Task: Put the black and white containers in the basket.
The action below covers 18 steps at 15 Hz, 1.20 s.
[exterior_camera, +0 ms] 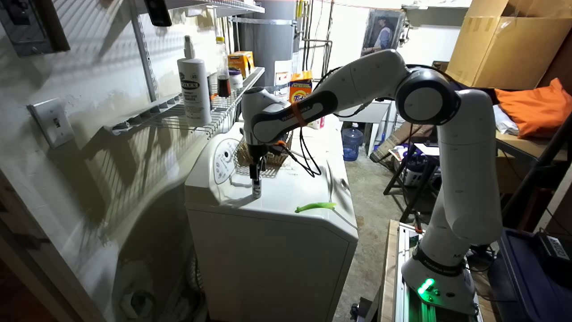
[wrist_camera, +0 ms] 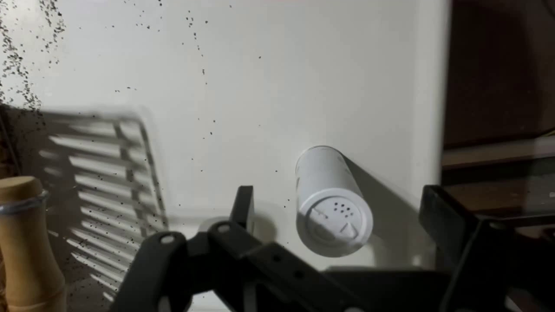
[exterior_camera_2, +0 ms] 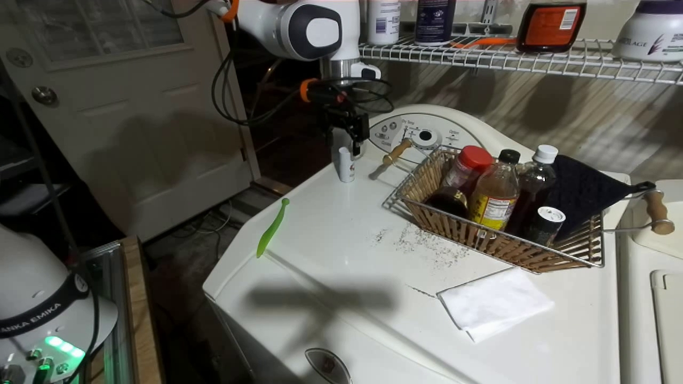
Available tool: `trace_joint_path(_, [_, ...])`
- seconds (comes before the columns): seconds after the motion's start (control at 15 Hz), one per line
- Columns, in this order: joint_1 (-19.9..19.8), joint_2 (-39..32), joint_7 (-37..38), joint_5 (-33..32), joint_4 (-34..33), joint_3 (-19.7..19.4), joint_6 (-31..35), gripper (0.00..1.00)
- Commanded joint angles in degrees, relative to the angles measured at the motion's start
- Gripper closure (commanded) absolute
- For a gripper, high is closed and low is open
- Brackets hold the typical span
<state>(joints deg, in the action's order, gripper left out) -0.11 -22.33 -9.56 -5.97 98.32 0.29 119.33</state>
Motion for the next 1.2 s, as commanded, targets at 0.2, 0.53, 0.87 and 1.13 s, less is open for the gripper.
trace_joint_path(0.2, [-0.82, 0.00, -0.97, 0.64, 1.77, 0.29, 3.76, 0.18])
trace_joint_path(0.53, [-1.44, -0.51, -1.62, 1.45, 1.99, 0.52, 7.52, 0.20])
trace_joint_path(0.87, [-1.55, -0.99, -2.34, 2.13, 1.65, 1.04, 7.24, 0.25])
trace_joint_path(1.13, [-1.61, -1.02, -3.16, 3.66, 1.37, 1.65, 6.40, 0.32])
